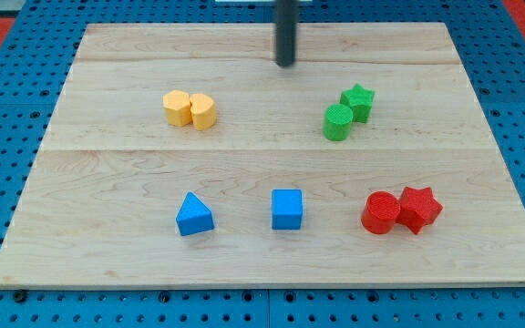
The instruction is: Move the cube towards the triangle
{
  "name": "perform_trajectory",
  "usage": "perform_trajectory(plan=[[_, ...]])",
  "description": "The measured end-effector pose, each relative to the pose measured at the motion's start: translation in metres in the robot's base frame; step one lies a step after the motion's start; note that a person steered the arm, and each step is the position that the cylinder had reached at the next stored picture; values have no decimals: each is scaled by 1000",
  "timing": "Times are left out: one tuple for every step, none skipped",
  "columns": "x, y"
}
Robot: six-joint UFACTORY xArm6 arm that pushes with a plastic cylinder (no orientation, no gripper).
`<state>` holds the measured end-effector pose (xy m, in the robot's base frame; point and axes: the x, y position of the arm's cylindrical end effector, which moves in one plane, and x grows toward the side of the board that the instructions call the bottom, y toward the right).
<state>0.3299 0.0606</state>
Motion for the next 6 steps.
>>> perform_trajectory(plan=[[108,-7],[146,-1],[184,16],[216,10],[213,-65],[200,-57]])
